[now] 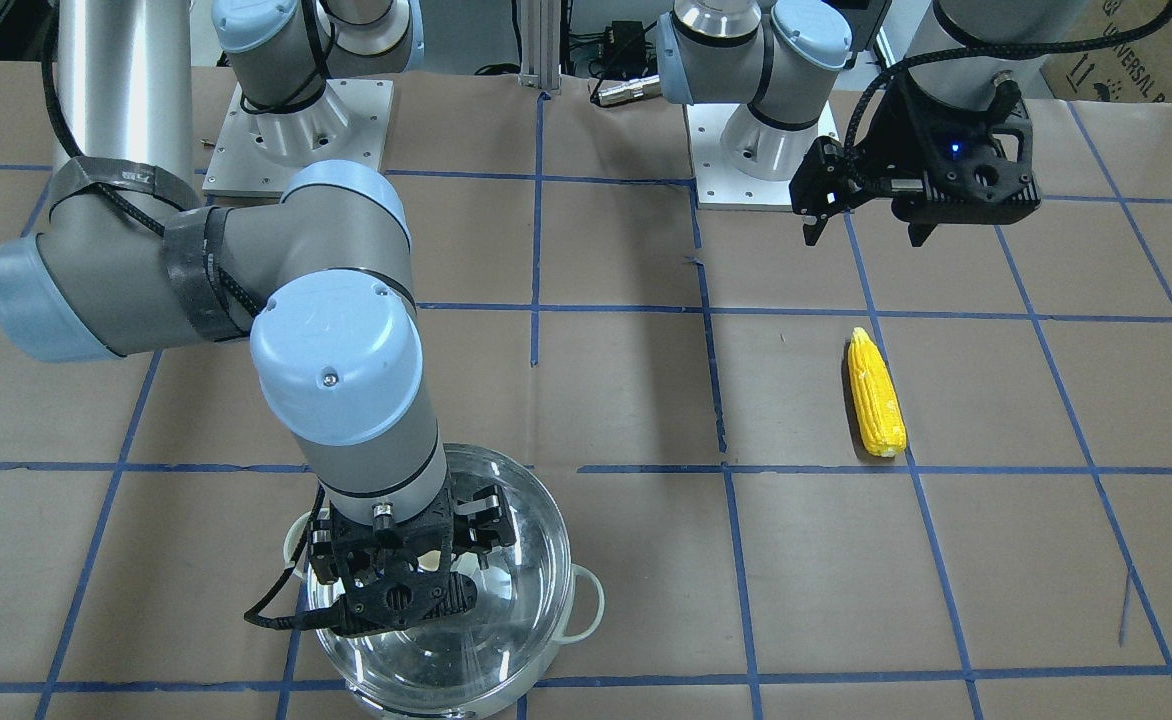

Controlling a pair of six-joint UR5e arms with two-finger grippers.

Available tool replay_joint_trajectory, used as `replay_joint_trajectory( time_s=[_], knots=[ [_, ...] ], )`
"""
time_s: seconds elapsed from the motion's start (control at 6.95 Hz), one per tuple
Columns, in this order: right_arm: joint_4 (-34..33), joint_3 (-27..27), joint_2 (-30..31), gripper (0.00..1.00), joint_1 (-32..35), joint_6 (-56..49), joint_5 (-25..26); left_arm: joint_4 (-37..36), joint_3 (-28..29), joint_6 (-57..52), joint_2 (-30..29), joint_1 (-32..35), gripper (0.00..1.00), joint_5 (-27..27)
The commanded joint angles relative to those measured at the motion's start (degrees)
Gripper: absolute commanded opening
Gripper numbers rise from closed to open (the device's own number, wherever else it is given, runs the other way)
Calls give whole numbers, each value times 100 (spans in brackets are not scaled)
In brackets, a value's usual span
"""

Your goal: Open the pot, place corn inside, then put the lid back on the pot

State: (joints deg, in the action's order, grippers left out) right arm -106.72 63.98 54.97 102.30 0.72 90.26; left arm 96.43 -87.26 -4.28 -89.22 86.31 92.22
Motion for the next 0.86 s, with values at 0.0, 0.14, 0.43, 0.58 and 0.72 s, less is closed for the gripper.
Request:
replay_joint_trajectory(
  time_s=[0.0, 0.14, 0.43, 0.58, 0.72],
  knots=[
    [-25, 253, 48, 97, 9, -2, 9, 7, -1, -3, -16, -9, 100, -2],
    [-77, 333, 75, 97, 44, -2, 9, 25, -1, -3, -16, -26, 100, -2],
    [-86, 343, 66, 93, 62, -2, 9, 51, 8, -3, -25, -53, 100, -20],
    [-78, 308, 58, 76, 62, 7, 9, 51, 8, -3, -25, -53, 100, -20],
    [-77, 264, 49, 41, 62, -1, 18, 42, 8, -3, -25, -44, 100, -11]
  ],
)
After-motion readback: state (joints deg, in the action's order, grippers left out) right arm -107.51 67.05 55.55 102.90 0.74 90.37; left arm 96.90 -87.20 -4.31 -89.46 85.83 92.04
